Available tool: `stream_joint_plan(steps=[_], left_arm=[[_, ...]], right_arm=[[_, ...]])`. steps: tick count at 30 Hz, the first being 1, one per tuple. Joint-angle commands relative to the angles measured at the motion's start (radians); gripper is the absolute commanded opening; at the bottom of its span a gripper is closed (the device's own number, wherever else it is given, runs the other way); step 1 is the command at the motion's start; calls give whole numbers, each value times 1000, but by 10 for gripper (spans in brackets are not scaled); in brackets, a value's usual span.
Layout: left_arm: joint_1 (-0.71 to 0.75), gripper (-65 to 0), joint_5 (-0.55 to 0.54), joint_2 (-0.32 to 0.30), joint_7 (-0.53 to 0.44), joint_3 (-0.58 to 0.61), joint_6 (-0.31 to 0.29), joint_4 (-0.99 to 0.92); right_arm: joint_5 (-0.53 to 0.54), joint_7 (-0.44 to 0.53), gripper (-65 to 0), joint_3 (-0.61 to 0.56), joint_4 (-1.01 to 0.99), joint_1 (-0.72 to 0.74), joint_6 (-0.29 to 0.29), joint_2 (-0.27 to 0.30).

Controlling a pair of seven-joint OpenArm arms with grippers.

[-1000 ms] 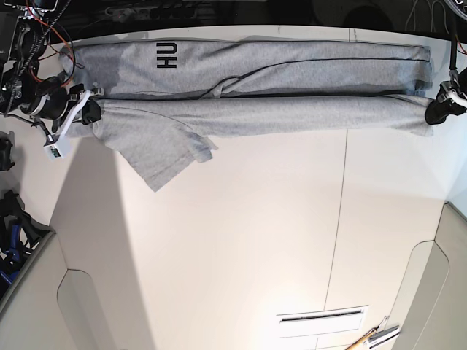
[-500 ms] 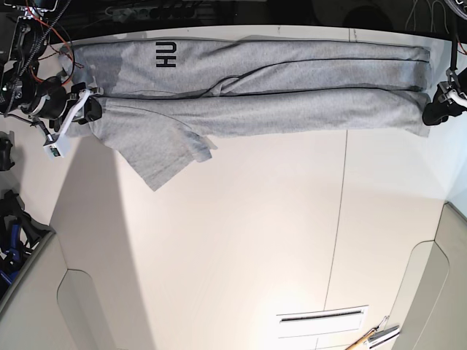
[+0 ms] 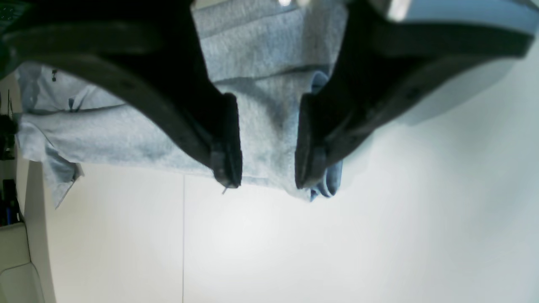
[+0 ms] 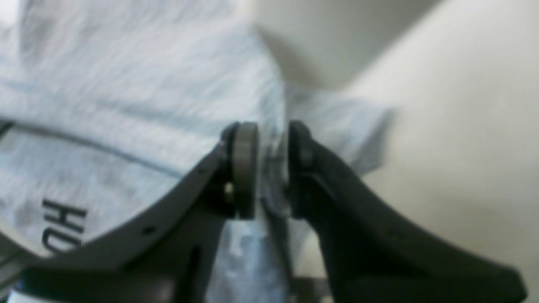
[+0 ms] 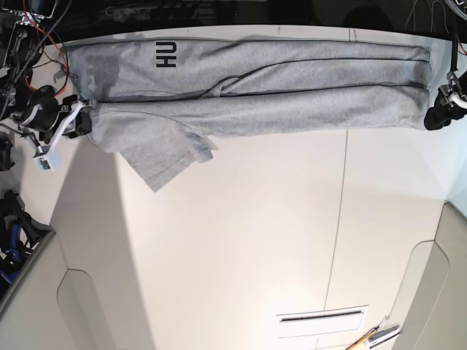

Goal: Fold the T-shirt properly
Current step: 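Release the right gripper and press the folded sleeve flat near the collar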

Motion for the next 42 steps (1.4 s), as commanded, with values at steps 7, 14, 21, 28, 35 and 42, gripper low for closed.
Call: stream_joint_plan(steps=[7,14,21,28,35,42], left_arm=[[-3,-402,-35,-25,-15,-11,-9,18],[-3,-402,-60,-25,-14,-11,-9,18],[-3,-402,-64,-25,-14,-11,-9,18],[-3,-402,-64,-25,-11,-11,-9,18],[-3,-402,-64,-25,-11,-11,-9,18],[-3,-402,-64,-24,-11,-11,-9,18]], right_arm=[[8,67,-515,35,20,98,-3,16],[-81,247,-413,-51,-53,122,-3,16],[-95,338,-359,-203,-307,237,-3,15],[-77,303,-359,-327,-554,382,-3,-30],[-76,247,-444,-390,-601,396,-2,-92],[-80,177,-650,-382,-577,399,-2,-87]])
